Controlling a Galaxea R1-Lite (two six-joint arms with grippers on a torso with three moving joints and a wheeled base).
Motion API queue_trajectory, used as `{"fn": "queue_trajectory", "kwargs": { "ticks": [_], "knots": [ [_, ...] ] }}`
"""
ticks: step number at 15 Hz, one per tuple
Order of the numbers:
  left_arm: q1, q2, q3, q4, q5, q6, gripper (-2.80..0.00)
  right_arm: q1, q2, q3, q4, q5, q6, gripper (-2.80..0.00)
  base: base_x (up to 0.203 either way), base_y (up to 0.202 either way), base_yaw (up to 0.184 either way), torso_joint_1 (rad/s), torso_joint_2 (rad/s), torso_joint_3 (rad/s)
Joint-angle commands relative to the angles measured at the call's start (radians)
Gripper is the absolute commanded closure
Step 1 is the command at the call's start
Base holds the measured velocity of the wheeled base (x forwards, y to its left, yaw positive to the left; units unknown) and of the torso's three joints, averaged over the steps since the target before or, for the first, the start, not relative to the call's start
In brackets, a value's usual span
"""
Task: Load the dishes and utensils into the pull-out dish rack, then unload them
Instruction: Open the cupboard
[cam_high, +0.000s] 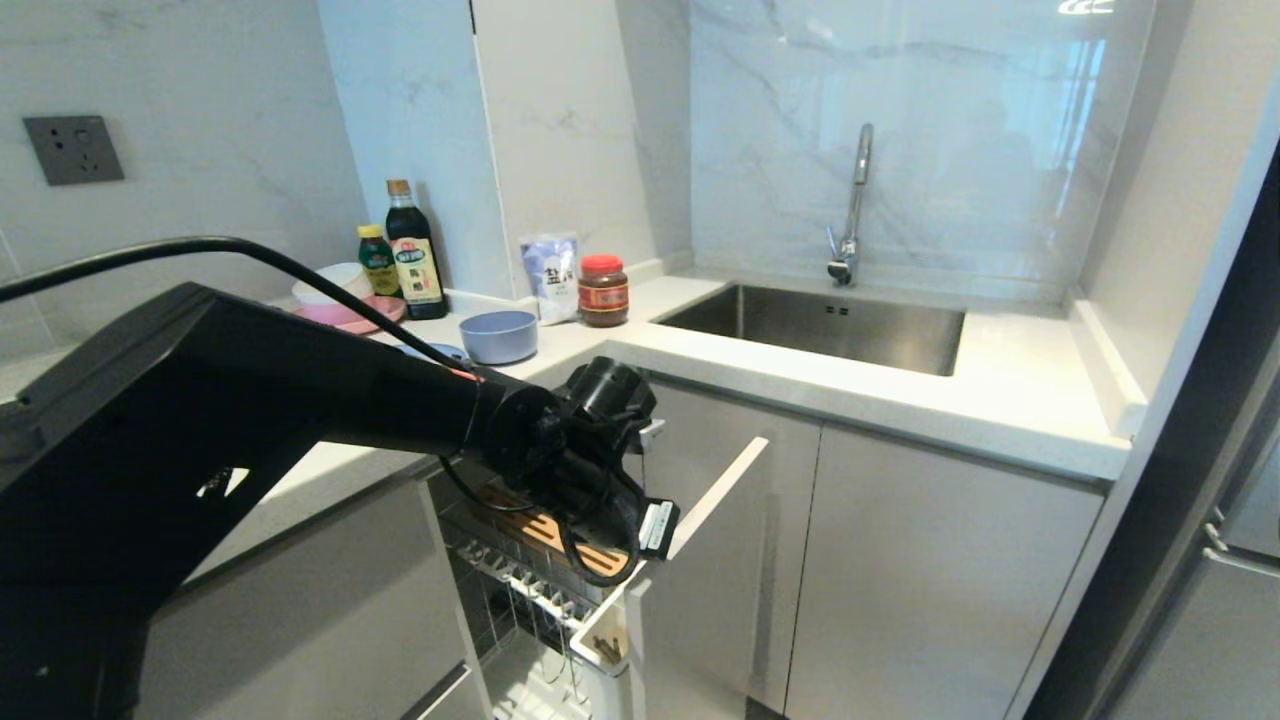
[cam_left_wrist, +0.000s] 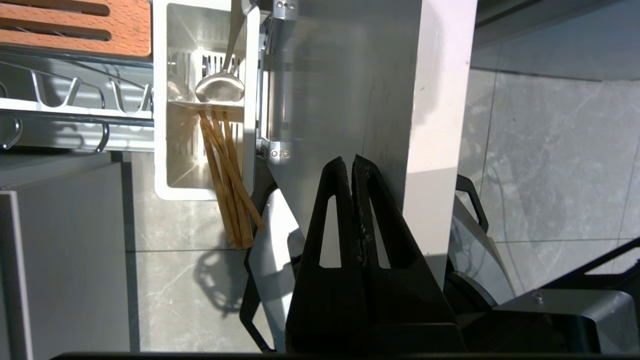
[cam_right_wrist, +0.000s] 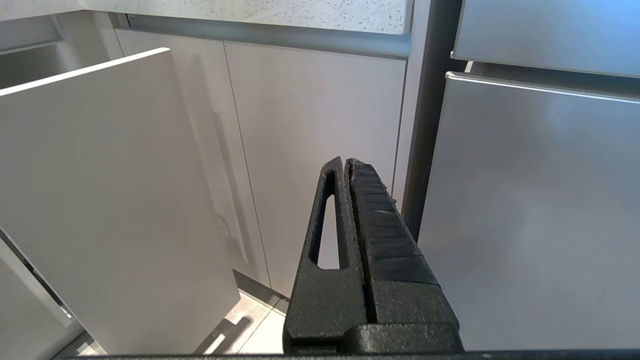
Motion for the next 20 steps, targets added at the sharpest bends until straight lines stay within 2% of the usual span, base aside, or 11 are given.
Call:
{"fn": "queue_trajectory", "kwargs": {
  "ticks": [1, 7, 17, 20],
  "knots": [
    [-0.019, -0.008, 0.009, 0.002, -0.001, -0.011, 0.0, 0.0, -0.004, 0.002, 0.0, 0.0, 0.0, 0.0, 0.0, 0.0, 0.0, 0.0, 0.0, 0.0],
    [-0.065, -0.005, 0.029, 0.001, -0.005, -0.036, 0.0, 0.0, -0.004, 0.002, 0.0, 0.0, 0.0, 0.0, 0.0, 0.0, 0.0, 0.0, 0.0, 0.0],
    [-0.072, -0.017, 0.034, 0.001, -0.015, -0.039, 0.0, 0.0, -0.004, 0.002, 0.0, 0.0, 0.0, 0.0, 0.0, 0.0, 0.0, 0.0, 0.0, 0.0],
    [-0.054, -0.017, 0.03, -0.001, 0.026, -0.034, 0.0, 0.0, -0.004, 0.002, 0.0, 0.0, 0.0, 0.0, 0.0, 0.0, 0.0, 0.0, 0.0, 0.0]
  ]
}}
